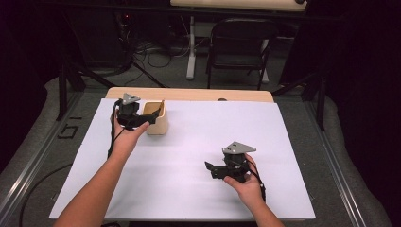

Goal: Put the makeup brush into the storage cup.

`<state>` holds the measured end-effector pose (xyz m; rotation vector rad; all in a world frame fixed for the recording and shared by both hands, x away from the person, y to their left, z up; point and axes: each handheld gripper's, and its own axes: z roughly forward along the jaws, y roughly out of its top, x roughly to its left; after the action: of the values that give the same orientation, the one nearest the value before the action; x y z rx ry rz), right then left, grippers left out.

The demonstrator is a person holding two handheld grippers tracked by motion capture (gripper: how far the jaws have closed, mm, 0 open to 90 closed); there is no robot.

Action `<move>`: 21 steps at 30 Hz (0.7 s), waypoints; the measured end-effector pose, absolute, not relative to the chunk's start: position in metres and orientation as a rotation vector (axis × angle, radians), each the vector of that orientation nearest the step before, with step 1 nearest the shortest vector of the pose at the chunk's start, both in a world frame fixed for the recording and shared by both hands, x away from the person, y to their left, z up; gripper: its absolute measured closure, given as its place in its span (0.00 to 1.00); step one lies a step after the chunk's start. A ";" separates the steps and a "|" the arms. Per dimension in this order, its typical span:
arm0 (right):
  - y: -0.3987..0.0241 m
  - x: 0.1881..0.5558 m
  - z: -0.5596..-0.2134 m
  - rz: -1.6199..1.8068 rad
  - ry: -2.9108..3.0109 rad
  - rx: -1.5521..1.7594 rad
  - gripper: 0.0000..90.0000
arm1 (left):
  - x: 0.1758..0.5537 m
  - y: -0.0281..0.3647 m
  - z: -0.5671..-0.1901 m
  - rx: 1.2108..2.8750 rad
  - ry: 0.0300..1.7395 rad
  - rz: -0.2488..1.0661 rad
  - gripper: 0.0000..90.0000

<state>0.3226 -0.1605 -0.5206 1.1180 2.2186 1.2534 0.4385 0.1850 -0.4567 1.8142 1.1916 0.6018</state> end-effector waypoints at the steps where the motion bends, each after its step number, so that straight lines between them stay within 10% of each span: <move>1: -0.161 0.323 -0.521 1.252 2.219 1.119 0.18 | 0.437 0.185 -0.456 1.821 1.183 0.598 0.17; 21: -0.160 0.321 -0.519 1.251 2.224 1.106 0.18 | 0.425 0.185 -0.457 1.848 1.147 0.545 0.14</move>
<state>0.3213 -0.1601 -0.5195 1.1063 2.2239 1.2512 0.4252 0.1850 -0.4574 1.8482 1.1468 0.5450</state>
